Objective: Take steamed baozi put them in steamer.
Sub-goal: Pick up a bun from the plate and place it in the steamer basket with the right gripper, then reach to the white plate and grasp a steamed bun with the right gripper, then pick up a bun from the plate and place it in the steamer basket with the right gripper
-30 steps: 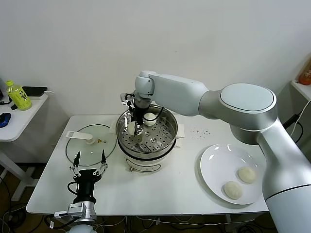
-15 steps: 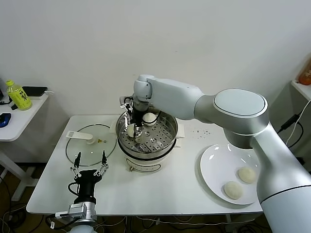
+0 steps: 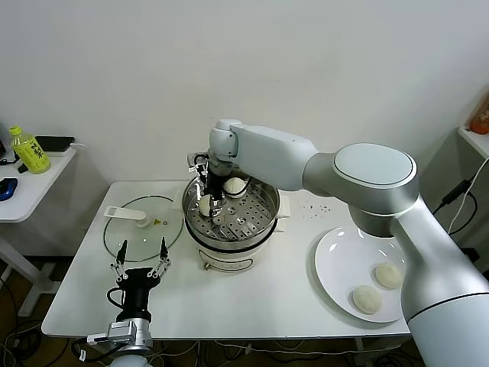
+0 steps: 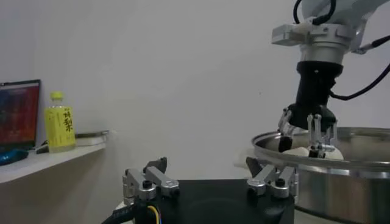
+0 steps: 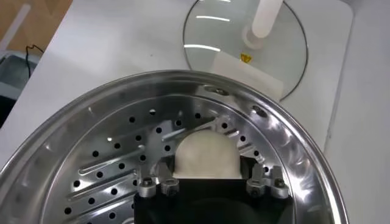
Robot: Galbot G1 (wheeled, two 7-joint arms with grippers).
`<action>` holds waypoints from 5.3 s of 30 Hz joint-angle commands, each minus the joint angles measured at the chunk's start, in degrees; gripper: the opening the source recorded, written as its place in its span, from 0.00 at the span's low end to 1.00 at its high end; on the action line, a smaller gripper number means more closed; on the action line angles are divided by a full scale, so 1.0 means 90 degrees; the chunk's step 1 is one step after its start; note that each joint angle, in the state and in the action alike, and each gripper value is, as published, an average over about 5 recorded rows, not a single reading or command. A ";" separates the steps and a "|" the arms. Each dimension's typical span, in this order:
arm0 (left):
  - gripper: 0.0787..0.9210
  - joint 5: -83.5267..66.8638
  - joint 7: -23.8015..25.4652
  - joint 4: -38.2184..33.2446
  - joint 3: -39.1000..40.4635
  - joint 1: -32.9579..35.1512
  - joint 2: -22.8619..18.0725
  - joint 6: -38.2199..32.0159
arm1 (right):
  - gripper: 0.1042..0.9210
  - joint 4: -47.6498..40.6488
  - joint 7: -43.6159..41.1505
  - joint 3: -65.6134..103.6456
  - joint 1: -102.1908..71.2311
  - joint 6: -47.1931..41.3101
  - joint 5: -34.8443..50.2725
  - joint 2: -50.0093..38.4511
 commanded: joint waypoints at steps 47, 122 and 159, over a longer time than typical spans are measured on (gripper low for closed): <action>0.88 0.0212 -0.0014 -0.0267 0.0169 -0.0020 -0.0092 0.0218 | 0.88 0.5159 -0.0854 -0.1444 0.2508 0.0573 -0.0644 -0.6288; 0.88 0.0339 -0.0047 -0.0060 0.0312 0.0087 -0.0125 0.0161 | 0.88 0.4880 -0.0567 0.0985 -0.2195 0.0660 -0.2840 -0.7138; 0.88 0.0393 -0.0061 -0.0062 0.0293 0.0136 -0.0121 0.0163 | 0.70 0.6072 -0.0867 -0.0116 0.1714 0.2327 -0.2701 -0.6559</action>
